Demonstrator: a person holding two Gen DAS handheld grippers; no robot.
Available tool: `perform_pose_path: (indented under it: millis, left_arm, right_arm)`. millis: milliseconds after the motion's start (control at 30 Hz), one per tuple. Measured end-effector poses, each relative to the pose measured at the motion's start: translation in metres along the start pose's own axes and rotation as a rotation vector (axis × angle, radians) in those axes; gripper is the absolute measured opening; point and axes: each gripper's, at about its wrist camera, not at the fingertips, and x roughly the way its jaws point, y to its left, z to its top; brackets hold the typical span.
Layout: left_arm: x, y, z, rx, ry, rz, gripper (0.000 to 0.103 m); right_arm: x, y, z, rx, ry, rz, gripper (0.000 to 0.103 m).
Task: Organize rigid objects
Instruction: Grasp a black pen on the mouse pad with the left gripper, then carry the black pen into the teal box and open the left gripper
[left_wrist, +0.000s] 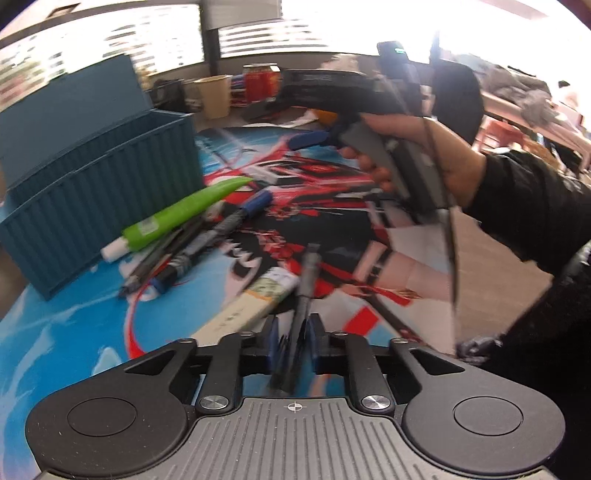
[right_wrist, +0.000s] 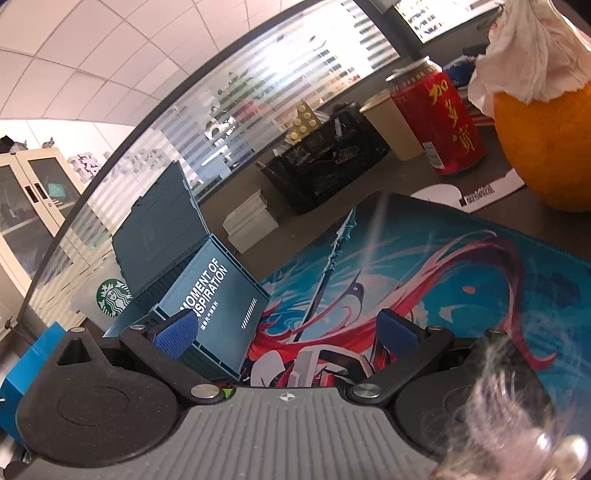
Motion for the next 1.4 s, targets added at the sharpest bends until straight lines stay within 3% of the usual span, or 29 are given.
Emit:
perform_pose_path:
  millis: [233, 433, 733, 1400]
  left_arm:
    - [-0.001, -0.010, 0.002, 0.047, 0.011, -0.013, 0.011]
    - [-0.006, -0.004, 0.009, 0.004, -0.014, 0.005, 0.011]
    - [-0.018, 0.011, 0.034, 0.052, -0.041, 0.059, 0.011]
    - [-0.040, 0.096, 0.118, 0.171, -0.085, 0.184, 0.011]
  right_arm:
    - [-0.003, -0.005, 0.000, 0.029, -0.021, 0.007, 0.103]
    - [-0.004, -0.005, 0.000, 0.031, -0.022, 0.009, 0.103]
    - [-0.004, -0.005, 0.001, 0.031, -0.021, 0.018, 0.103]
    - [-0.002, -0.006, 0.001, 0.032, -0.016, 0.044, 0.103]
